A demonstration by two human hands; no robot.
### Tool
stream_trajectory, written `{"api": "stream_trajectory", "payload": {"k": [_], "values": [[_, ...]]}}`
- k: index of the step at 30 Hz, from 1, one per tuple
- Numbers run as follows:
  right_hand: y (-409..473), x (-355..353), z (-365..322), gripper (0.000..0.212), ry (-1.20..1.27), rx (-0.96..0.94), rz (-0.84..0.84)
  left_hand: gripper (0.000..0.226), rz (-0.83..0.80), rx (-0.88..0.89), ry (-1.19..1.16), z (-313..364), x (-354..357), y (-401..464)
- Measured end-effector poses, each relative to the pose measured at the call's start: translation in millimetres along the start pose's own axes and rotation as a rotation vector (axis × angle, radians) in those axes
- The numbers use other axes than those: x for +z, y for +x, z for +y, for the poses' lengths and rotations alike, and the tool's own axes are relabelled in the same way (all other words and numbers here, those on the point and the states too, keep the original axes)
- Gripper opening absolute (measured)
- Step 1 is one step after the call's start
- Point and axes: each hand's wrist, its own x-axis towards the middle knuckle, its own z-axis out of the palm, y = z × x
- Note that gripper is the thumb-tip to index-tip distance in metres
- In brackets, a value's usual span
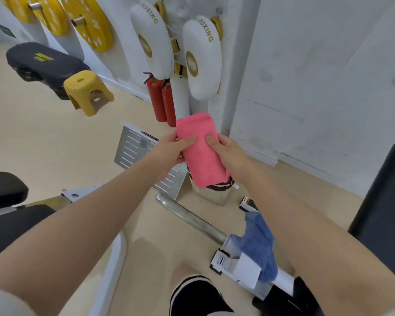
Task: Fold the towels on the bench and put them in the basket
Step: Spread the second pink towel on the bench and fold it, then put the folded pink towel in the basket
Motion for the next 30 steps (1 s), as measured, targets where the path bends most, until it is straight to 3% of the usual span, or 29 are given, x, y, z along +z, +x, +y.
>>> {"api": "stream_trajectory", "payload": {"k": [3,9,13,15,18,22,26,30], "values": [[36,-5,21,0.016,0.097,0.078,0.043,0.03,-0.047,-0.06,0.04,-8,-9,47],[141,-36,44,0.044,0.182,0.196,0.132,0.033,-0.027,-0.114,0.114,-12,-23,173],[213,-59,74,0.033,0.169,0.227,0.373,0.039,0.029,-0.092,0.346,-33,-43,261],[239,-71,104,0.017,0.166,0.267,0.522,0.03,0.005,-0.115,0.482,-59,-60,299],[266,-84,162,0.013,0.158,0.364,0.661,0.026,-0.064,-0.142,0.74,-114,-81,344],[296,-93,256,0.035,0.034,0.475,0.758,0.042,-0.302,-0.082,1.149,-211,-99,401],[335,-86,342,0.021,-0.03,0.573,0.77,0.056,-0.618,0.104,1.764,-300,-109,444],[382,-71,388,0.023,-0.05,0.598,0.719,0.056,-0.807,0.175,1.972,-353,-123,475]]}}
